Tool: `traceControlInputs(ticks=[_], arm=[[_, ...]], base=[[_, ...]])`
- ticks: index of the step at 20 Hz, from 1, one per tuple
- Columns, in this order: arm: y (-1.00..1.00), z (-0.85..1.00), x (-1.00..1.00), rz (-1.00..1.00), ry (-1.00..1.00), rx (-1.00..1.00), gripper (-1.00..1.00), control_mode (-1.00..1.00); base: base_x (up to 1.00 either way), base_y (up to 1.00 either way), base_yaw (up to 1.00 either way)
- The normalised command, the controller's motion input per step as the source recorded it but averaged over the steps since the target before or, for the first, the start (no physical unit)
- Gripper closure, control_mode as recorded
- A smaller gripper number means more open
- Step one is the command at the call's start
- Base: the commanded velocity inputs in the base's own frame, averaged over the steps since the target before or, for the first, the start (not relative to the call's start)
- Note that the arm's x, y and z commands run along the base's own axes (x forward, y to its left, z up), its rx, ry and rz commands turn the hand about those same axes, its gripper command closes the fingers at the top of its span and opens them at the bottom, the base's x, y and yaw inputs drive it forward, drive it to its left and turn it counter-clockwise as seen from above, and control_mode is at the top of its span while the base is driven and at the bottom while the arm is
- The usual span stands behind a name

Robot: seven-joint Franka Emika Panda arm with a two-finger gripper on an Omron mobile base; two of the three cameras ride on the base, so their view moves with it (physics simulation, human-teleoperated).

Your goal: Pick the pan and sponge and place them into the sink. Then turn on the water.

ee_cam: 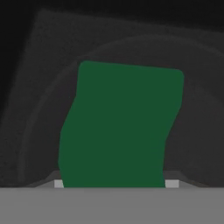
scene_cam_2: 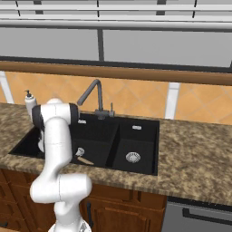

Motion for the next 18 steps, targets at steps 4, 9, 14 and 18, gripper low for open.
traceControlInputs(ticks=[4,9,14,18], arm=[[0.0,-0.34,0.06,-0.03,-0.01,0.0,-1.0,-1.0],[0.0,0.0,0.0,0.0,0.0,0.0,-1.0,-1.0],[-0.03,0.12,-0.01,0.0,-0.01,0.0,-1.0,-1.0],[-0.09,0.52,0.0,0.0,-0.02,0.0,-1.0,-1.0]], base=[[0.0,0.0,0.0],[0.0,0.0,0.0],[0.0,0.0,0.0],[0.0,0.0,0.0]])
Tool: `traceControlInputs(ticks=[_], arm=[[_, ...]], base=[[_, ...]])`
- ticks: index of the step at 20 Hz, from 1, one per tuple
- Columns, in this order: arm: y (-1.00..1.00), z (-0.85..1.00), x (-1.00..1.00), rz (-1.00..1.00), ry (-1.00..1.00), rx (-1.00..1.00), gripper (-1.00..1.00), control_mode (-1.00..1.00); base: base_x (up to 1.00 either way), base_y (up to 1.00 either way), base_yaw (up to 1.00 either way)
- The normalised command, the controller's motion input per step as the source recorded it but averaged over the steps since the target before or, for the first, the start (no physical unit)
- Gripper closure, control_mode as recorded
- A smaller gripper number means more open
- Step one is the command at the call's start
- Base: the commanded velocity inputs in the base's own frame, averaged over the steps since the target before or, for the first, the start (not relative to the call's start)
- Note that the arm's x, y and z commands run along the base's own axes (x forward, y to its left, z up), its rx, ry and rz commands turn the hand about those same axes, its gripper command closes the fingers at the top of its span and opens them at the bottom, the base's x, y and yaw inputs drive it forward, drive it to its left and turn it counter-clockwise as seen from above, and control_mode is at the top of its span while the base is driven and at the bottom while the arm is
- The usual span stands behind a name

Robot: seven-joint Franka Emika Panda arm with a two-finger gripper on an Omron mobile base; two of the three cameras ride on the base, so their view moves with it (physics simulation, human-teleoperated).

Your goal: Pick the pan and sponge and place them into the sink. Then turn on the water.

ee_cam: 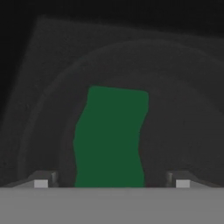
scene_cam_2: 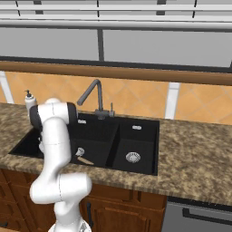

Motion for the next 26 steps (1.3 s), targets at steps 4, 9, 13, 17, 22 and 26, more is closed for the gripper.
traceControlInputs(ticks=[4,9,13,17,22,26], arm=[[-0.06,0.73,-0.03,0.0,-0.01,0.0,-1.0,-1.0],[-0.1,0.69,-0.1,0.0,-0.02,0.0,-1.0,-1.0],[-0.27,0.7,-0.06,0.0,-0.01,0.0,-1.0,-1.0],[-0.4,0.55,-0.19,0.0,-0.08,0.0,-1.0,-1.0],[-0.52,0.46,-0.34,0.0,-0.09,0.0,-1.0,-1.0],[-0.59,0.26,-0.43,0.0,-0.1,0.0,-1.0,-1.0]], base=[[0.0,0.0,0.0],[0.0,0.0,0.0],[0.0,0.0,0.0],[0.0,0.0,0.0],[0.0,0.0,0.0],[0.0,0.0,0.0]])
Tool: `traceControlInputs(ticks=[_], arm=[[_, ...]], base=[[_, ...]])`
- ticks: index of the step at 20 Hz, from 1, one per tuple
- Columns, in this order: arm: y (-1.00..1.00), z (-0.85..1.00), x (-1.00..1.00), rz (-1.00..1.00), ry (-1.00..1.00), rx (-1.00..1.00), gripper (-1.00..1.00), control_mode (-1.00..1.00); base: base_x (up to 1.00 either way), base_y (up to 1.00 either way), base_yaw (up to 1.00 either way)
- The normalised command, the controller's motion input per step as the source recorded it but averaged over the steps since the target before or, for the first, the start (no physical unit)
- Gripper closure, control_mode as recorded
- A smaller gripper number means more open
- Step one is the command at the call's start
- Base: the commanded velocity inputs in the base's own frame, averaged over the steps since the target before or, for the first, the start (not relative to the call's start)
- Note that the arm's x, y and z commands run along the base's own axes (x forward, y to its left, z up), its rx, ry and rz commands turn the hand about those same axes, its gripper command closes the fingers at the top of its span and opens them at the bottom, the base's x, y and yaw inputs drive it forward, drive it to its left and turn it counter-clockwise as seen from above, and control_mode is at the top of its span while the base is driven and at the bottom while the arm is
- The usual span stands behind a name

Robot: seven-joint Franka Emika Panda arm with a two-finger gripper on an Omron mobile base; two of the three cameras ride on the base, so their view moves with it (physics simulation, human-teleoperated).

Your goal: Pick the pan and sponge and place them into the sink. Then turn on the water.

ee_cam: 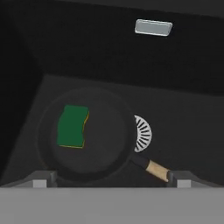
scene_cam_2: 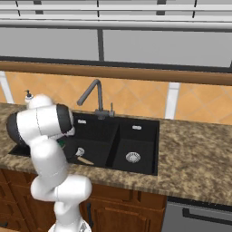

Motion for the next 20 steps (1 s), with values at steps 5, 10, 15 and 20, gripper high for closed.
traceControlInputs(ticks=[5,10,15,20], arm=[[-0.64,0.26,-0.36,0.0,-0.16,0.0,-1.0,-1.0],[-0.78,0.41,-0.03,0.01,-0.13,0.05,-1.0,-1.0],[-0.9,0.46,0.0,0.03,-0.12,0.1,-1.0,-1.0],[-0.82,0.62,0.01,0.03,-0.09,0.13,-1.0,-1.0]], base=[[0.0,0.0,0.0],[0.0,0.0,0.0],[0.0,0.0,0.0],[0.0,0.0,0.0]])
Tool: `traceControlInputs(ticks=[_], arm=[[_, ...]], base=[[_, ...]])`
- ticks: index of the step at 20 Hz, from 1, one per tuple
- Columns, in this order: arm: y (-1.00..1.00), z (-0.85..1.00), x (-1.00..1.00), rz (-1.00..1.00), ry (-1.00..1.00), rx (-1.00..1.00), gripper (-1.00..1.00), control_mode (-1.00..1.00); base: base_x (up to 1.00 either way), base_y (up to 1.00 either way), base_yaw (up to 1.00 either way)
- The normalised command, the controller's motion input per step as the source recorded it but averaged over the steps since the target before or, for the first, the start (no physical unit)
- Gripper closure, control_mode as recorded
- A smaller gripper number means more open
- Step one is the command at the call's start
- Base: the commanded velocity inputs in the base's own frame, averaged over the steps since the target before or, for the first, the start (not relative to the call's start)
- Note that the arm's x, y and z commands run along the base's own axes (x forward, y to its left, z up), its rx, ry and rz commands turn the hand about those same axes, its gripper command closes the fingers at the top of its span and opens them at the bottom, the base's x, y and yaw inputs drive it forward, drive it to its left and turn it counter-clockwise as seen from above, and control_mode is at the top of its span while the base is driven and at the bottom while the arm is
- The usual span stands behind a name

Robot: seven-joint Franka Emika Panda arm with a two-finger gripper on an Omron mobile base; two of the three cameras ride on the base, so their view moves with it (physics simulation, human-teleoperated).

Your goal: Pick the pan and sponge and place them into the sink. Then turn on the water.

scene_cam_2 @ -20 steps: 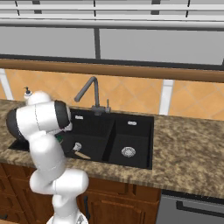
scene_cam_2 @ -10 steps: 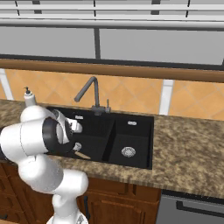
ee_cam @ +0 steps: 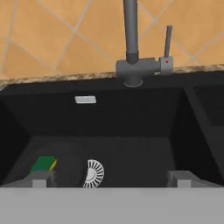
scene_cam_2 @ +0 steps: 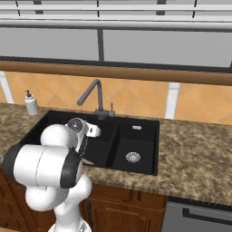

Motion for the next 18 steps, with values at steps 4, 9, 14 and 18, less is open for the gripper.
traceControlInputs(ticks=[4,9,14,18], arm=[[-0.68,0.59,0.0,0.0,-0.13,0.06,-1.0,-1.0],[-0.5,0.15,0.28,0.0,-0.17,0.03,-1.0,-1.0],[-0.24,0.0,0.41,0.01,-0.29,0.0,-1.0,-1.0],[-0.08,-0.13,0.47,0.03,-0.3,0.0,-1.0,-1.0]], base=[[0.0,0.0,0.0],[0.0,0.0,0.0],[0.0,0.0,0.0],[0.0,0.0,0.0]])
